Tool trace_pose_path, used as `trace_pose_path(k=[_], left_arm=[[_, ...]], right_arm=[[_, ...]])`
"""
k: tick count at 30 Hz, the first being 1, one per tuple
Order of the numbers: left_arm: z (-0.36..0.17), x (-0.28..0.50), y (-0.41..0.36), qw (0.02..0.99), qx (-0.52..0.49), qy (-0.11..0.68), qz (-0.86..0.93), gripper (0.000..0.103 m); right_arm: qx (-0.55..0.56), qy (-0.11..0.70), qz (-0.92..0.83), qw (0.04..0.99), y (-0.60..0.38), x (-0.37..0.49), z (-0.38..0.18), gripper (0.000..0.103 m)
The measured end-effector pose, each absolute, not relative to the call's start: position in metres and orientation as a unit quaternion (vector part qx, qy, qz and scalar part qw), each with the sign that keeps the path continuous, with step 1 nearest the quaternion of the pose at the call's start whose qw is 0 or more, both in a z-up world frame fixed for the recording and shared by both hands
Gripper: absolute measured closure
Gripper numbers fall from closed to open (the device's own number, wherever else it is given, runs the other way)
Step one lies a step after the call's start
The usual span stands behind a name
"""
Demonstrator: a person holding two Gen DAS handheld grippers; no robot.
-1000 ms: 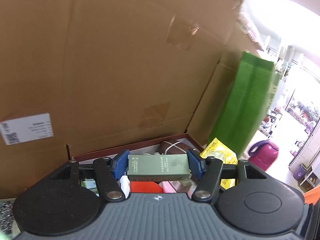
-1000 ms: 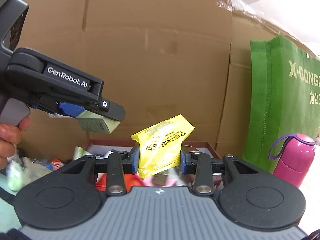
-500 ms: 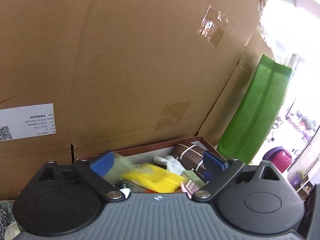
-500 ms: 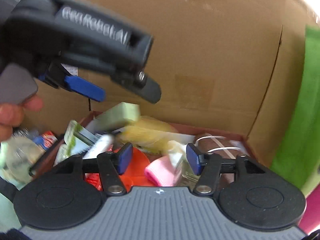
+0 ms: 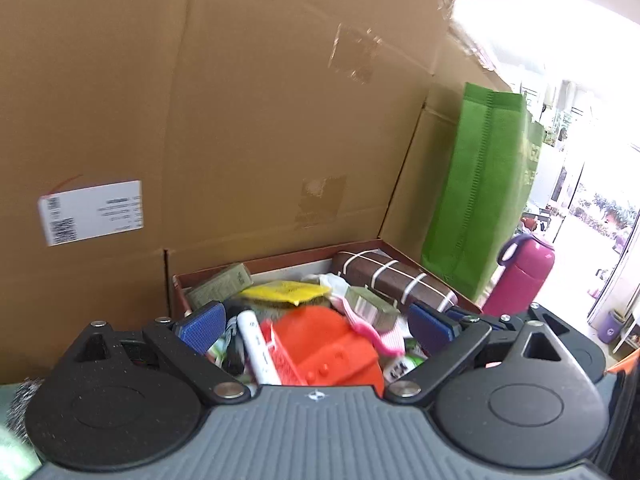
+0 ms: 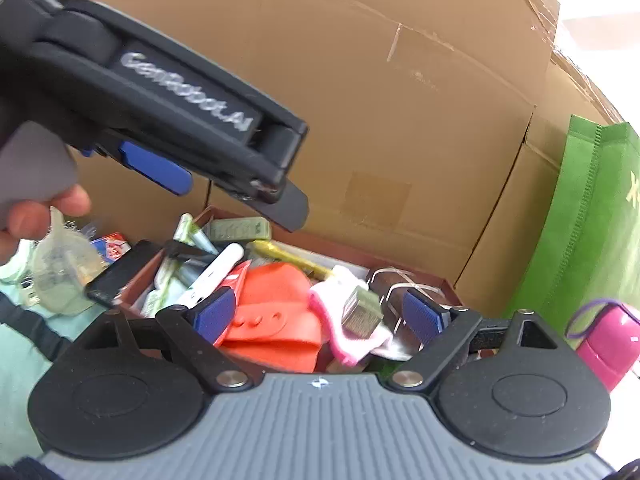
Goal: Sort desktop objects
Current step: 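Carry both items over the brown box and open both tools to drop them, then withdraw both tools from the brown box back over the table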
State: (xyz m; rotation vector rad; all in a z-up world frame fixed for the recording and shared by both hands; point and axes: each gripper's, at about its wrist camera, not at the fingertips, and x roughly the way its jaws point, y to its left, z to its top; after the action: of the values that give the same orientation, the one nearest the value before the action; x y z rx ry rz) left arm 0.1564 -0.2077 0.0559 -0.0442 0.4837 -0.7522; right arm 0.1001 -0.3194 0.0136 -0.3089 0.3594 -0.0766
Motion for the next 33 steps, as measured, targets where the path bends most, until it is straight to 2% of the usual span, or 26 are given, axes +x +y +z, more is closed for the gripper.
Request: trace_pose_path(k=[19,33], left_arm=[[0.034,0.021,-0.126,0.934,0.028,0.254,-0.252,0.003],[0.016,-0.011,-0.07,0.94,0.011,0.283,-0.192,0.003]], right_arm=[[-0.074,0.203,-0.007,0.976,-0.268,-0.013,0.014,0.013],[-0.084,0.214,0.051,0.972,-0.222,-0.044,0.008,0.01]])
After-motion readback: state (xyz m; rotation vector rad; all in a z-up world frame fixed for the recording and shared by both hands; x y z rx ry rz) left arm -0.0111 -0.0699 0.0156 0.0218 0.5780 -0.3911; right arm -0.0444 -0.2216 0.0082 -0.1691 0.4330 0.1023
